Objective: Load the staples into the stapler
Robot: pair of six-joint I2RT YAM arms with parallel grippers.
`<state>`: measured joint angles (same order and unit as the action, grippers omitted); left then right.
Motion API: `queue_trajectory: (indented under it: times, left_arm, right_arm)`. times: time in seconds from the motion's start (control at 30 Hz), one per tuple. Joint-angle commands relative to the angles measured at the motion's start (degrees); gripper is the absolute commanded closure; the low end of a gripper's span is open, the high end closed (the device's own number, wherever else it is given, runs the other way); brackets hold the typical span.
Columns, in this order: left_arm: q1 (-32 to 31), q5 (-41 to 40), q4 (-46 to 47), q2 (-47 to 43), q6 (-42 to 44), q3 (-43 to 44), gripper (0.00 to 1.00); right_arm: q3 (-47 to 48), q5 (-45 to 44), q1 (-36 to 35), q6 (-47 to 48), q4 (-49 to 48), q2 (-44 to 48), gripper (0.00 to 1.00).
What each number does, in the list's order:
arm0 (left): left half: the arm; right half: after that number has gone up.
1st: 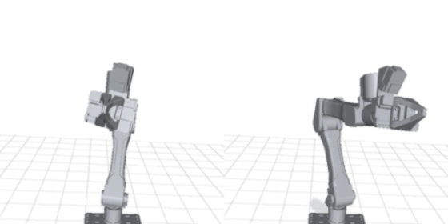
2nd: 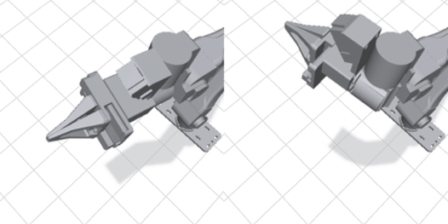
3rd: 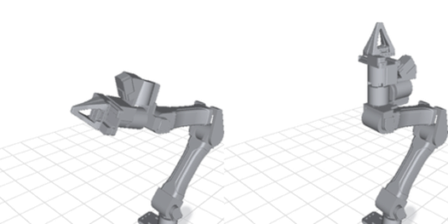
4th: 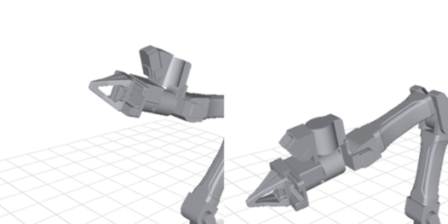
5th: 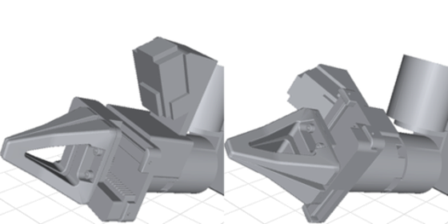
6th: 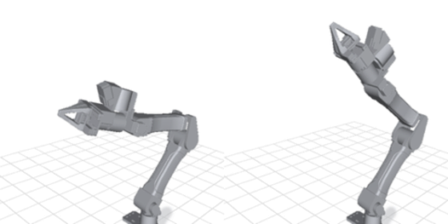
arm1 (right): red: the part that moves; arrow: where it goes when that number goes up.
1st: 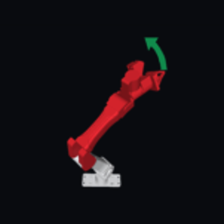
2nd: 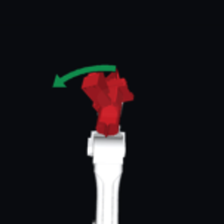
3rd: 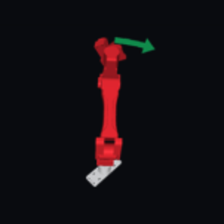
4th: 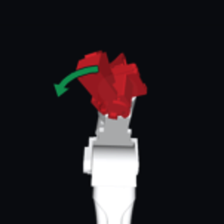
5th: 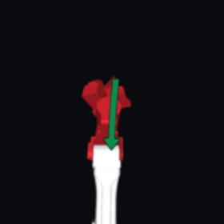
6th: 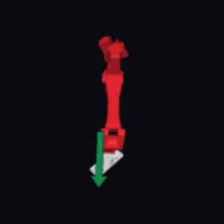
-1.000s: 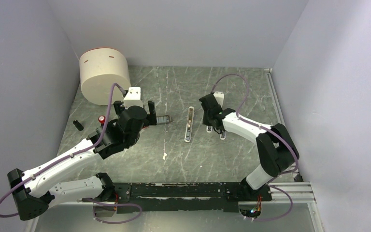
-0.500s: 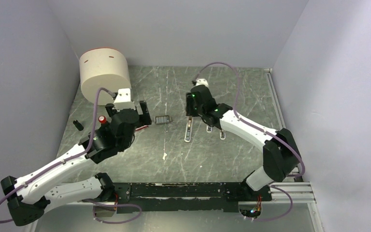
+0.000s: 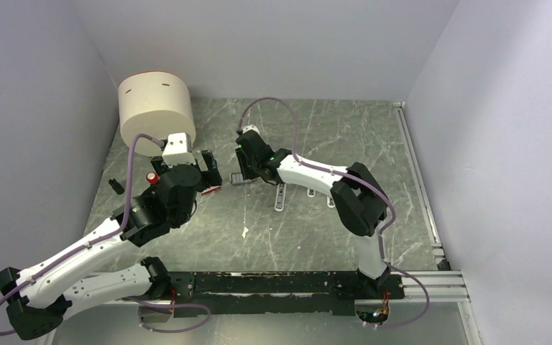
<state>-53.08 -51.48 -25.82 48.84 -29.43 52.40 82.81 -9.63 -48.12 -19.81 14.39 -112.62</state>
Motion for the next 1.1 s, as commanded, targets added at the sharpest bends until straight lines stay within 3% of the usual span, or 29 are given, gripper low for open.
queue_trajectory:
  times: [0.0,0.4,0.83,1.07]
  left_arm:
    - [0.2,-1.5,-0.2,-1.1,-0.9,-0.5,0.04]
    - [0.3,-1.1,-0.1,-0.6,-1.1,-0.7,0.04]
    - [0.2,-1.2,0.2,-0.2,-0.9,-0.8,0.04]
    - [0.2,-1.1,-0.1,0.4,-0.8,-0.5,0.05]
  right_arm:
    - [4.5,-1.2,-0.2,-1.0,2.7,-3.4,0.65]
    - [8.8,-4.6,-0.2,-2.3,6.0,-10.3,0.63]
    - [11.2,-9.5,0.5,-2.6,3.8,-11.2,0.66]
    - [18.5,-12.7,1.6,-2.1,9.1,-17.5,0.67]
